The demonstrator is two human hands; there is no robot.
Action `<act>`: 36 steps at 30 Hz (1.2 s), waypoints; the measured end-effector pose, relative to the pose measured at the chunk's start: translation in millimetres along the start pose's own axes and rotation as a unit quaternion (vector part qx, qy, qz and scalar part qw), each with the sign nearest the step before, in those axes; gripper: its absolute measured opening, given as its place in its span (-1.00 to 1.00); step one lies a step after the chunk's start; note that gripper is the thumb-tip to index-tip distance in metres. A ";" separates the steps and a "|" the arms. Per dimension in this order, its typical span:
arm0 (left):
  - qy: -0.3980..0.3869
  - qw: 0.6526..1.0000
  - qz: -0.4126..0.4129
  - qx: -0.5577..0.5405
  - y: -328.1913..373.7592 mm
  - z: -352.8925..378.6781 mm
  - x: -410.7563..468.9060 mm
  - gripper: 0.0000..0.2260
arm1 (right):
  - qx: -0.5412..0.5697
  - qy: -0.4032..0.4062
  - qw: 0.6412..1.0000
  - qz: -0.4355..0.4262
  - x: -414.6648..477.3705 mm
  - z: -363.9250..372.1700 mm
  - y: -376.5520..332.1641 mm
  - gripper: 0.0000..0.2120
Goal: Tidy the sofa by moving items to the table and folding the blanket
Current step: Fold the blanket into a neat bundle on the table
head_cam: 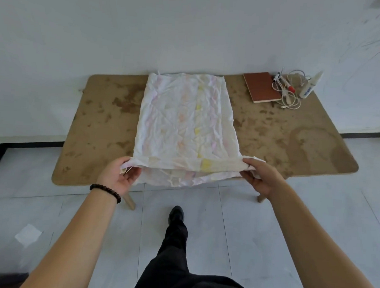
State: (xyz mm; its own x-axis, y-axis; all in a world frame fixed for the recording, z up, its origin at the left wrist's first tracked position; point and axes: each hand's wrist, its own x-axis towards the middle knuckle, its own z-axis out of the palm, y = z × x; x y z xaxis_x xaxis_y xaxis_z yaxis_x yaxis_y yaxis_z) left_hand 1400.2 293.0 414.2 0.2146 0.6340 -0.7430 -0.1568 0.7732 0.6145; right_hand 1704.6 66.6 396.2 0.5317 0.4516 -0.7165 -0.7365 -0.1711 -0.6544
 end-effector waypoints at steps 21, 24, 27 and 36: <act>-0.028 0.578 0.342 0.741 8.4 101.8 227.8 -0.39 | -0.604 0.095 0.760 -0.221 190.6 123.3 -35.3 -0.50; -0.014 0.487 0.284 0.826 -10.7 65.4 239.6 -0.37 | -0.726 0.039 0.651 -0.220 190.7 111.1 3.5 -0.34; 0.002 0.473 0.278 0.836 -1.5 38.4 246.9 -0.34 | -0.795 -0.012 0.577 -0.186 198.2 98.3 31.1 -0.21; 0.003 0.498 0.355 0.791 -0.9 110.9 250.8 -0.46 | -0.756 -0.016 0.562 -0.336 221.9 197.6 39.0 -0.40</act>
State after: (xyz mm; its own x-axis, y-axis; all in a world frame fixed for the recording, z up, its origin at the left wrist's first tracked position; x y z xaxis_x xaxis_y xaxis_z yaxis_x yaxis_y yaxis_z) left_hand 1561.0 449.6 256.8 0.6426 0.7430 -0.1870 0.7662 -0.6225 0.1595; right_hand 1711.3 333.1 259.5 0.4526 0.8698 -0.1963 0.8349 -0.4907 -0.2493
